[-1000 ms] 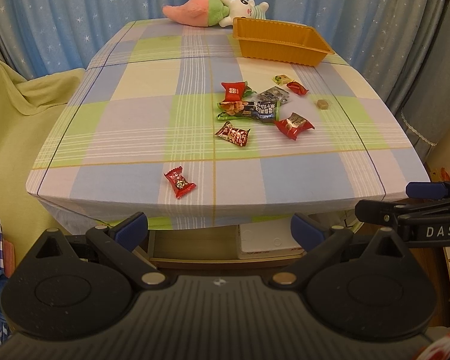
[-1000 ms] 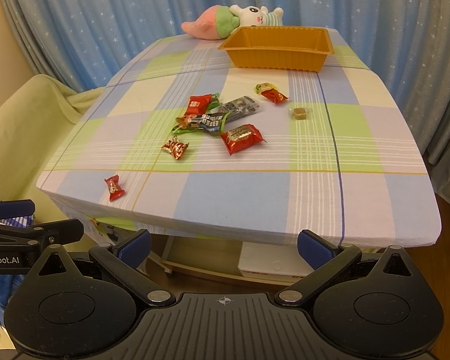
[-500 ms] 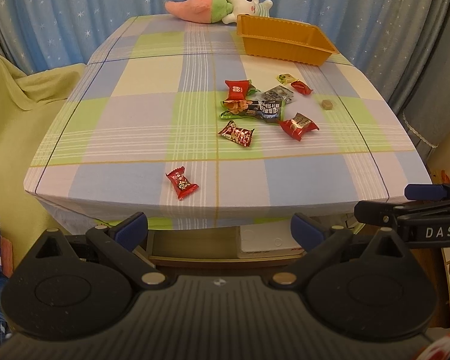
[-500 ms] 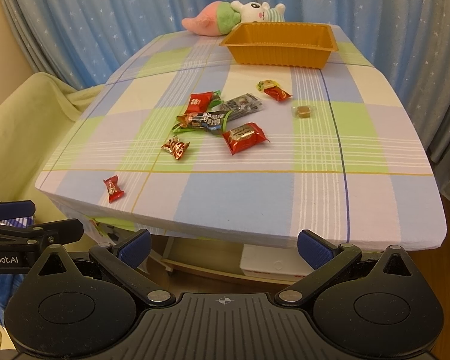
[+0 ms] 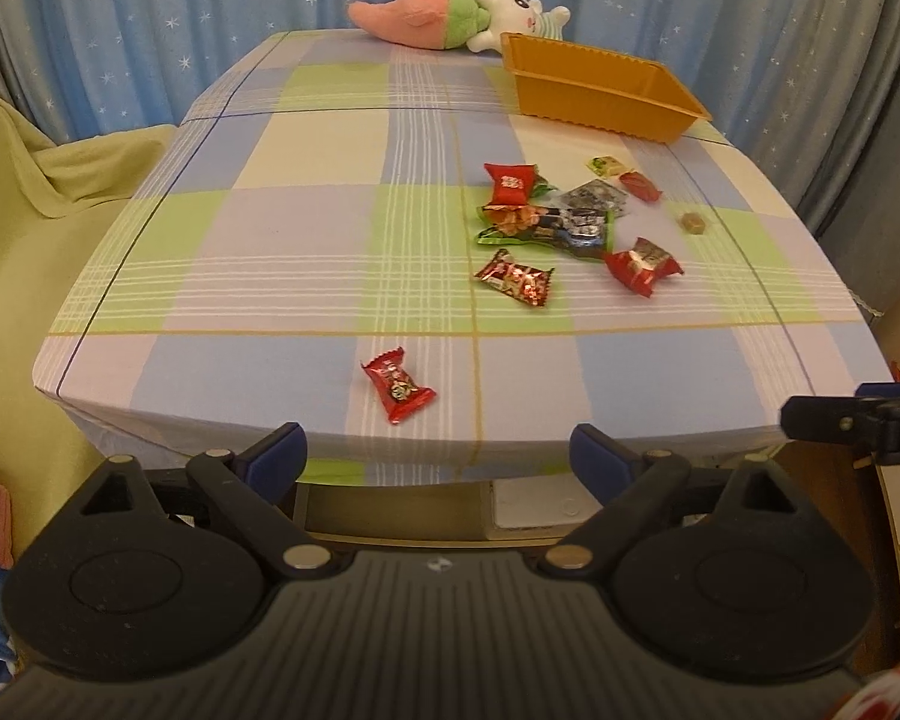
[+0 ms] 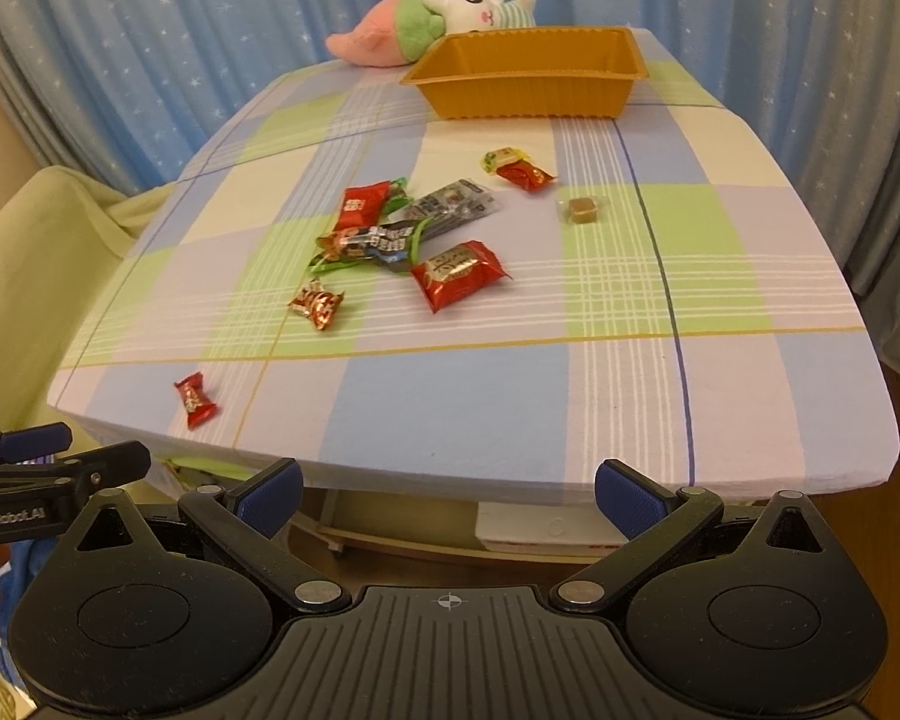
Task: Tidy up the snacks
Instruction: 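Grasp the small red wrapped candy with the left tool while the right tool approaches the candy pile, then grasp the red square candy pack with the right tool while the left tool holds its candy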
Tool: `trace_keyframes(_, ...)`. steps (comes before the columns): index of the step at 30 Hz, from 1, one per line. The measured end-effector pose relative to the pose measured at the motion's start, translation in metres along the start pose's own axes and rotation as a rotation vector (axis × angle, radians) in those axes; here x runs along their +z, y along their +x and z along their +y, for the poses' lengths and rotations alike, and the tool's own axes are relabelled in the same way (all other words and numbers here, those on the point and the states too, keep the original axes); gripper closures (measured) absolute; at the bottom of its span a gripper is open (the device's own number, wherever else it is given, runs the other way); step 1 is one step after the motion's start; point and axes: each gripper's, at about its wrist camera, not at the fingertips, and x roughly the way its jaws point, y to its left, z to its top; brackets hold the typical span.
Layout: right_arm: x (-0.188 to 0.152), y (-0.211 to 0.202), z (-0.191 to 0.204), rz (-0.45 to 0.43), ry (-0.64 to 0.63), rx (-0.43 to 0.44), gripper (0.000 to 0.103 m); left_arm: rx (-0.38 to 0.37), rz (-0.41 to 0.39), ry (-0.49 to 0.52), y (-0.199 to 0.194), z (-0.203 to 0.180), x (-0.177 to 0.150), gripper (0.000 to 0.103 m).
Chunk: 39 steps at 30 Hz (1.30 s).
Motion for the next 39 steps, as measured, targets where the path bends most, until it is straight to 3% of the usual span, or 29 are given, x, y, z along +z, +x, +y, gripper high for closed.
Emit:
trace_keyframes(9, 0.005, 0.012, -0.005, 0.010, 0.035, -0.026, 0.000, 0.012, 0.008, -0.003, 0.035, 0.012, 0.004, 0.025)
trace_keyframes(14, 0.009, 0.020, -0.007, 0.015, 0.050, -0.040, 0.000, 0.000, 0.020, 0.006, 0.054, 0.012, 0.008, 0.043)
trace_keyframes(18, 0.011, 0.025, -0.008, 0.021, 0.063, -0.056, 0.000, 0.000, 0.034, 0.000, 0.068, 0.014, 0.012, 0.045)
trace_keyframes(20, 0.011, 0.027, -0.010, 0.025, 0.072, -0.063, 0.000, 0.000, 0.041, -0.007, 0.075, 0.016, 0.015, 0.054)
trace_keyframes(24, 0.013, 0.030, -0.012, 0.034, 0.089, -0.076, 0.000, -0.009, 0.058, -0.030, 0.084, 0.022, 0.019, 0.061)
trace_keyframes(26, 0.015, 0.032, -0.012, 0.036, 0.096, -0.081, 0.000, -0.021, 0.064, -0.035, 0.087, 0.024, 0.021, 0.069)
trace_keyframes(30, 0.018, 0.035, -0.010, 0.037, 0.102, -0.086, 0.000, -0.032, 0.074, -0.031, 0.092, 0.025, 0.023, 0.073)
trace_keyframes(34, 0.018, 0.036, -0.009, 0.037, 0.102, -0.084, 0.000, -0.045, 0.080, -0.020, 0.096, 0.026, 0.026, 0.086)
trace_keyframes(39, 0.025, 0.044, -0.003, 0.039, 0.102, -0.079, 0.000, -0.049, 0.076, 0.007, 0.098, 0.027, 0.028, 0.087)
